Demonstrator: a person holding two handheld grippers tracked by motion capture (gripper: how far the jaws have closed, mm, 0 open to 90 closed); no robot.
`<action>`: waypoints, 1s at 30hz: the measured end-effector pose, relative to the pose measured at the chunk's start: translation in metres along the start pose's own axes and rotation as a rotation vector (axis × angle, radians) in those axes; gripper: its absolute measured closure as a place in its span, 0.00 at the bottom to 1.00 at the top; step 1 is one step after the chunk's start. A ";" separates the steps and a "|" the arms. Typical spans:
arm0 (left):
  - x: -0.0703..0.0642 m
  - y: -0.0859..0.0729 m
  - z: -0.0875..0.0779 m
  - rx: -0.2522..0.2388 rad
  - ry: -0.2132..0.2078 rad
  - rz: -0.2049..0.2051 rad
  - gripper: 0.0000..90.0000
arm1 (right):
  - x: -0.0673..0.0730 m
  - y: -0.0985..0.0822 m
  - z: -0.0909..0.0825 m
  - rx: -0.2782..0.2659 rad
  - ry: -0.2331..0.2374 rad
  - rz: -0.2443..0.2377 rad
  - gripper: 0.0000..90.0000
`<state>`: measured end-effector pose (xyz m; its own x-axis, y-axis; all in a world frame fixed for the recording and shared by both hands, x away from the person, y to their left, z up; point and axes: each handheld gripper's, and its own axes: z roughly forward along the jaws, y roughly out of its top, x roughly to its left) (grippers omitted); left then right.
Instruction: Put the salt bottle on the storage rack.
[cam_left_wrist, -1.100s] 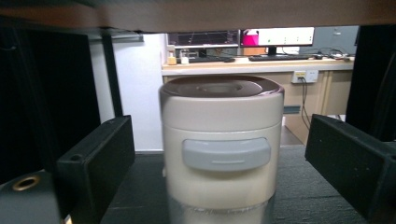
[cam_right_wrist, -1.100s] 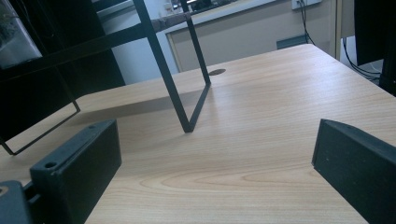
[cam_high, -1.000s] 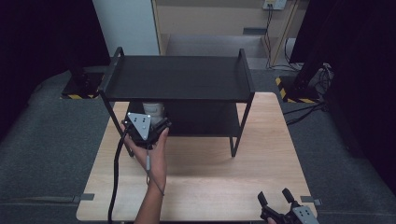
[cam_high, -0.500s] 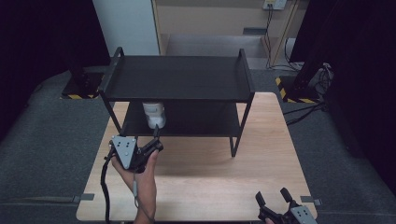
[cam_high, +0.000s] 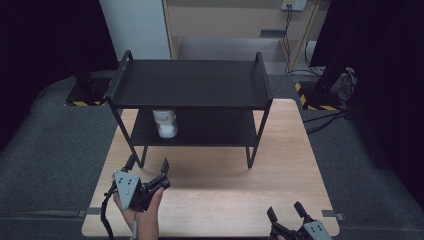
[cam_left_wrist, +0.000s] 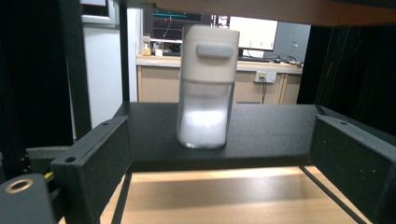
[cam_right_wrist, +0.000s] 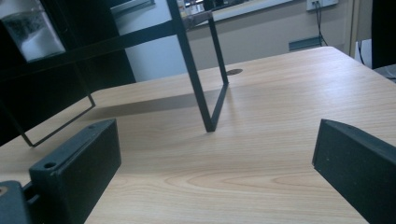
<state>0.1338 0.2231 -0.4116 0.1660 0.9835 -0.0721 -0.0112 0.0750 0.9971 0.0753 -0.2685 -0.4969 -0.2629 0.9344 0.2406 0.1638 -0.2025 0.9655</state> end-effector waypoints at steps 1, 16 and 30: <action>0.001 -0.002 -0.003 -0.004 0.003 -0.003 0.06 | 0.001 0.000 0.001 0.001 0.003 -0.001 0.01; 0.012 -0.019 -0.034 0.015 -0.017 0.010 0.05 | 0.017 0.008 0.008 -0.017 0.022 -0.022 0.01; 0.037 -0.042 -0.066 0.056 -0.015 0.030 0.05 | 0.020 0.008 0.004 0.000 0.014 -0.020 0.01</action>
<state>0.0756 0.2669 -0.4577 0.1814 0.9825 -0.0427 0.0386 0.0363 0.9986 0.0748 -0.2507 -0.4849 -0.2794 0.9341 0.2223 0.1584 -0.1835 0.9702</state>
